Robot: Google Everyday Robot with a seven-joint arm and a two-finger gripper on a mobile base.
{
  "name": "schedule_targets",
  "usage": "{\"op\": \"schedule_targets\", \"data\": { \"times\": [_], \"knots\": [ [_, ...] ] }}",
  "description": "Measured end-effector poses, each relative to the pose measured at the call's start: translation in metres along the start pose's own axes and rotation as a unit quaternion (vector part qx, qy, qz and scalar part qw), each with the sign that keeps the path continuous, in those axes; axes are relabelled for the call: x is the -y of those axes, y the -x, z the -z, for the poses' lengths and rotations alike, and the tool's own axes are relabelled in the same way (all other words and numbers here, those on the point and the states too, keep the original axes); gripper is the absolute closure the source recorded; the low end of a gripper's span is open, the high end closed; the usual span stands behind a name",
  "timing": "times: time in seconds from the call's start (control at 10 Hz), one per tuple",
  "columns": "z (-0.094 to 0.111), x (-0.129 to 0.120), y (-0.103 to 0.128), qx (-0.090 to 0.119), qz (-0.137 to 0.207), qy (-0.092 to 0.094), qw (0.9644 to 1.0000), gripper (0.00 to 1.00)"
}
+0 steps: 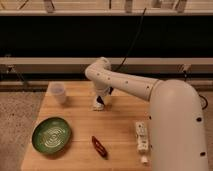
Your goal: Place the eraser on the white sponge
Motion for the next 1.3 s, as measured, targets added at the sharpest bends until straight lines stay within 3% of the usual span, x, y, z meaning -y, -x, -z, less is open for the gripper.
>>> {"op": "schedule_targets", "data": {
  "times": [0.4,0.5,0.6,0.7,1.0,1.3],
  "knots": [
    [0.0035,0.0013,0.0010,0.000,0.005,-0.003,1.0000,0.28],
    [0.0046,0.0014,0.0006,-0.001,0.006,-0.005,1.0000,0.21],
    [0.0052,0.0016,0.0006,-0.001,0.007,-0.005,1.0000,0.21],
    [0.0056,0.0025,0.0011,-0.001,0.009,-0.007,0.9999,0.25],
    [0.0070,0.0040,0.0010,-0.001,0.013,-0.010,0.9999,0.56],
    [0.0090,0.0047,0.0014,-0.001,0.016,-0.012,0.9998,0.78]
  ]
}}
